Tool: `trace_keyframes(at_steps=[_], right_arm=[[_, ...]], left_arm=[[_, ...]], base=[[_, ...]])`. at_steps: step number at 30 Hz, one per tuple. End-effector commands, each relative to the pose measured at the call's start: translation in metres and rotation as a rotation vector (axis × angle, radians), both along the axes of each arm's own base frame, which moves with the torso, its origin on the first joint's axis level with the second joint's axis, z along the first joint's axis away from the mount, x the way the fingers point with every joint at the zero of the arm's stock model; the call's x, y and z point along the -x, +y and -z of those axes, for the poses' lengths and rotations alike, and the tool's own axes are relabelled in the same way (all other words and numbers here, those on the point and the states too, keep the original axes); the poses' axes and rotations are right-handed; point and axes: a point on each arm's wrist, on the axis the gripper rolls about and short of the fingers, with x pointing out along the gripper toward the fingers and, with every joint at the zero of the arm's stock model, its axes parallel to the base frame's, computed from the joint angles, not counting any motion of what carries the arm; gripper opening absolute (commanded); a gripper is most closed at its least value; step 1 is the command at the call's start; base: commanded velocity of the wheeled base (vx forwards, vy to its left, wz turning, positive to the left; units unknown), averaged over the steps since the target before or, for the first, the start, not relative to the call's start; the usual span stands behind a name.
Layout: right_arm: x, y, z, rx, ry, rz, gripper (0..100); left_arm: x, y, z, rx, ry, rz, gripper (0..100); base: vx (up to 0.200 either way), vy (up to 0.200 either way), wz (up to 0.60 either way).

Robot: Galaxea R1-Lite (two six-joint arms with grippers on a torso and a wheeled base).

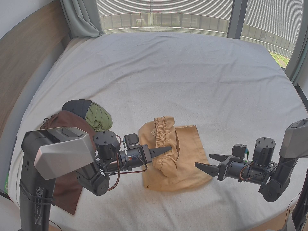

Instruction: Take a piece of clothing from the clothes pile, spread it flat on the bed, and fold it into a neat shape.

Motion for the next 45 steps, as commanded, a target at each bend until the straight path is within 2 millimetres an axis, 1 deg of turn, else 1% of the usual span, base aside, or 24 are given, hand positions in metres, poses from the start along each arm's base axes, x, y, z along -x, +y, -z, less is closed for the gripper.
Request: trace_keyframes(at_steps=[1,5,9,13,21,22,25,31,40,45], right_arm=[[0.000,0.000,-0.001,-0.002,-0.004,-0.001,100],[-0.001,0.000,-0.001,-0.003,-0.006,-0.001,100],[-0.001,0.000,-0.001,-0.003,-0.006,-0.001,100],[-0.001,0.000,-0.002,-0.003,-0.007,-0.001,100],[-0.001,0.001,-0.001,-0.002,-0.008,-0.003,100],[-0.001,0.001,-0.001,-0.002,-0.008,-0.004,100],[-0.001,0.001,-0.001,-0.002,-0.008,-0.003,100],[-0.001,0.001,0.000,-0.001,-0.004,-0.004,100],[-0.001,0.004,0.001,0.002,-0.002,-0.011,100],[-0.001,0.005,0.010,0.012,0.028,-0.009,100]], left_arm=[[0.000,-0.006,0.014,-0.012,0.021,0.012,0],[0.001,-0.011,0.014,-0.012,0.021,0.024,0],[0.000,-0.012,0.013,-0.010,0.017,0.024,0],[-0.001,-0.012,0.021,-0.016,0.028,0.021,0],[-0.001,-0.012,0.025,-0.021,0.029,0.021,0],[-0.002,-0.011,0.026,-0.023,0.027,0.013,100],[-0.003,-0.011,0.028,-0.025,0.024,0.000,100],[-0.008,-0.013,0.023,-0.014,-0.001,-0.046,100],[-0.008,-0.009,0.021,-0.027,-0.028,-0.070,100],[-0.001,-0.001,0.018,-0.062,-0.056,-0.075,100]], base=[[0.000,0.000,0.00],[0.000,0.000,0.00],[0.000,0.000,0.00],[0.000,0.000,0.00],[0.000,0.000,0.00],[0.000,0.000,0.00],[0.000,0.000,0.00],[0.000,0.000,0.00],[0.000,0.000,0.00],[0.000,0.000,0.00]])
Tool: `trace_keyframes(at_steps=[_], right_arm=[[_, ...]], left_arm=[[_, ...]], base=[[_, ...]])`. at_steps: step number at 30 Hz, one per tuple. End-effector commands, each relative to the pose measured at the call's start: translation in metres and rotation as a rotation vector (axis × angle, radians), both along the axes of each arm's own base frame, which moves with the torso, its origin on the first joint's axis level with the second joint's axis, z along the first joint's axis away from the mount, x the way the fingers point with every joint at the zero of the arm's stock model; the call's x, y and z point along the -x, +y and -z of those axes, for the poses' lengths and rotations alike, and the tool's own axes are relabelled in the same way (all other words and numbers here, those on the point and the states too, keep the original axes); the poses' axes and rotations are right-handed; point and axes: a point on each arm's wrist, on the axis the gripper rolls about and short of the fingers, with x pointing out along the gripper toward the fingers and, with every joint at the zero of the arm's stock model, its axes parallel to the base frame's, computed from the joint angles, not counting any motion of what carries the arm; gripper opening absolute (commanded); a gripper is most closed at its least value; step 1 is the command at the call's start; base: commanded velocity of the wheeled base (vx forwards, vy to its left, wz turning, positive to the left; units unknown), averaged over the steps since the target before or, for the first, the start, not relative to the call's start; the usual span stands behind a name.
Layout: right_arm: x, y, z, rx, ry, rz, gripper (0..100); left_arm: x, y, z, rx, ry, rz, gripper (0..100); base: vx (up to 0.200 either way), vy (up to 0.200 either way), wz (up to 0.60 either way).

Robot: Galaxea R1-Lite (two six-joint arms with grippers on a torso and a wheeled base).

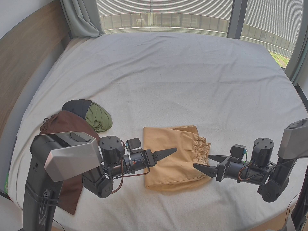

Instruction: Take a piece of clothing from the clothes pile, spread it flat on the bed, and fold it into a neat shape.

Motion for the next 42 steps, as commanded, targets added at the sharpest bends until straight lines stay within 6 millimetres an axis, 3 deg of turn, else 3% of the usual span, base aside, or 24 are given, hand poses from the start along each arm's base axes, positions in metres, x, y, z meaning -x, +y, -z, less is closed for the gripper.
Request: trace_keyframes(at_steps=[1,17,25,31,42], right_arm=[[-0.001,0.001,0.008,0.010,0.027,-0.001,100],[-0.006,0.006,0.036,0.018,0.136,0.003,100],[-0.006,0.007,0.042,0.024,0.154,0.002,100],[-0.006,0.007,0.055,0.042,0.193,0.004,100],[-0.010,0.006,0.072,0.060,0.232,0.014,100]], left_arm=[[0.004,0.006,-0.005,-0.011,-0.007,-0.006,100],[0.013,0.056,-0.018,-0.104,-0.081,-0.088,100],[0.011,0.090,-0.037,-0.125,-0.147,-0.173,100],[0.021,0.119,-0.045,-0.155,-0.162,-0.196,100],[0.038,0.129,-0.044,-0.212,-0.196,-0.173,100]], base=[[0.000,0.000,0.00],[0.000,0.000,0.00],[0.000,0.000,0.00],[0.000,0.000,0.00],[0.000,0.000,0.00]])
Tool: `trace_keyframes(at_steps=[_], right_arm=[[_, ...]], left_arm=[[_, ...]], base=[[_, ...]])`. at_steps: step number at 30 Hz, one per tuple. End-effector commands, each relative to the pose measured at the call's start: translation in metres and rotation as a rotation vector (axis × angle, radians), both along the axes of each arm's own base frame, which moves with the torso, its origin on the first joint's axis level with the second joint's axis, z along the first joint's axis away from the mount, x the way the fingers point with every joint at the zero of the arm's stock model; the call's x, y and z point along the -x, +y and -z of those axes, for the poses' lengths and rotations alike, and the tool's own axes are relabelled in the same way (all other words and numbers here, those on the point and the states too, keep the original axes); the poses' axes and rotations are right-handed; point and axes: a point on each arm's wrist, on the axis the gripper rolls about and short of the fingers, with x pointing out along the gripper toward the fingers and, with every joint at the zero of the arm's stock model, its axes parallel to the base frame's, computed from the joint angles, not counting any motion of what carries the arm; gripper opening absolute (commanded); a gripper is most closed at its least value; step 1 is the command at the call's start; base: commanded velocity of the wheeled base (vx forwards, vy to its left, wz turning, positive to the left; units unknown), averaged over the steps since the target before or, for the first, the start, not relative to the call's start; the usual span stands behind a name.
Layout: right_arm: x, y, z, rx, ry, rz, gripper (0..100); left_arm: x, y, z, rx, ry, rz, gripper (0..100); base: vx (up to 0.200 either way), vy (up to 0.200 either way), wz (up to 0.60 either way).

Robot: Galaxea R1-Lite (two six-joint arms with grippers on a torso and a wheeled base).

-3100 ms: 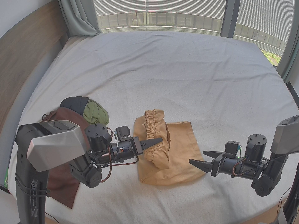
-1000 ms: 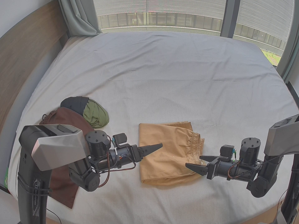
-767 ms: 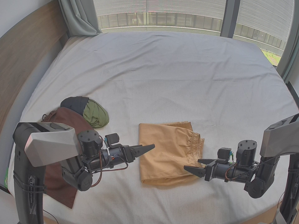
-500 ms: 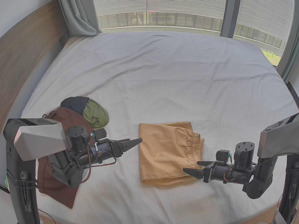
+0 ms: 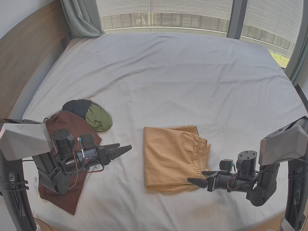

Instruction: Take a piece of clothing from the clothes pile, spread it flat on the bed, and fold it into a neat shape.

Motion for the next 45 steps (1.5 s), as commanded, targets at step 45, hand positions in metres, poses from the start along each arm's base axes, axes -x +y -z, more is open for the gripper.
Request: trace_keyframes(at_steps=[45], right_arm=[[0.009,0.000,-0.020,-0.010,-0.044,-0.015,100]], left_arm=[[0.034,0.040,-0.017,-0.430,-0.523,0.030,100]], base=[[0.000,0.000,0.00]])
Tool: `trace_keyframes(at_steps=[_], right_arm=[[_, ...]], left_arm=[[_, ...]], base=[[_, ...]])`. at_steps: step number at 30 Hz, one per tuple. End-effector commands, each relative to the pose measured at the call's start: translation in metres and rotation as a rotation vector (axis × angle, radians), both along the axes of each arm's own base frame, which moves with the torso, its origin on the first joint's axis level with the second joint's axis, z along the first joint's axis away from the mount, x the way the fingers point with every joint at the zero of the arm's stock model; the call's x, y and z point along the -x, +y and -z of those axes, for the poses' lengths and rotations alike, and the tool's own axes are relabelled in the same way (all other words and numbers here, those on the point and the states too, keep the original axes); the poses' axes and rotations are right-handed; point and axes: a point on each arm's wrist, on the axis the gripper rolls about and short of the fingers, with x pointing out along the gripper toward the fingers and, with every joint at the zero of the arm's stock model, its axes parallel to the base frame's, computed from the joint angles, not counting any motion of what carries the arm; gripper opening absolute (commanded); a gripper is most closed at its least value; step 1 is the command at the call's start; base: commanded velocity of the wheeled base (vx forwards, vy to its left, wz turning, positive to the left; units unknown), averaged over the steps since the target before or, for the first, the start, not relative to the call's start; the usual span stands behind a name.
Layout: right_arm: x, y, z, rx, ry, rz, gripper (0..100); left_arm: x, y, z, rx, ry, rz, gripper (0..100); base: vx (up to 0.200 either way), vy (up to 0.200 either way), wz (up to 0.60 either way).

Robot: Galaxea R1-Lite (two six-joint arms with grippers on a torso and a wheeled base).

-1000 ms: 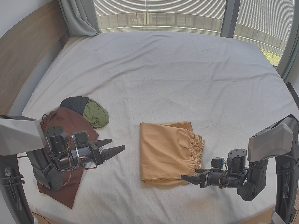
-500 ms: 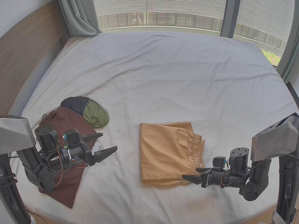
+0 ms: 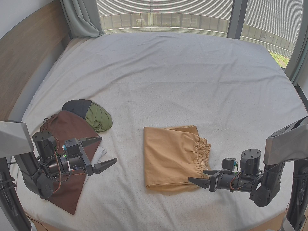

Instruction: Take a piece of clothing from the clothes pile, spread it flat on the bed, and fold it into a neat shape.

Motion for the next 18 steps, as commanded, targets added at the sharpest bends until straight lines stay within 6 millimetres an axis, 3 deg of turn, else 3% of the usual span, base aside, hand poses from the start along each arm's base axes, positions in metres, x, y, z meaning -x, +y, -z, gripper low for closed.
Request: trace_keyframes(at_steps=[1,13,18], right_arm=[[0.000,0.000,-0.004,-0.006,-0.012,0.002,100],[-0.002,-0.004,0.000,0.022,-0.008,0.058,100],[-0.004,-0.007,0.012,0.055,0.020,0.103,100]], left_arm=[[-0.001,0.003,0.000,0.000,0.000,-0.010,100],[0.000,0.003,0.002,-0.001,0.007,-0.011,100],[-0.001,0.004,0.003,-0.002,0.012,-0.017,100]], base=[[0.000,0.000,0.00],[0.000,0.000,0.00],[0.000,0.000,0.00]])
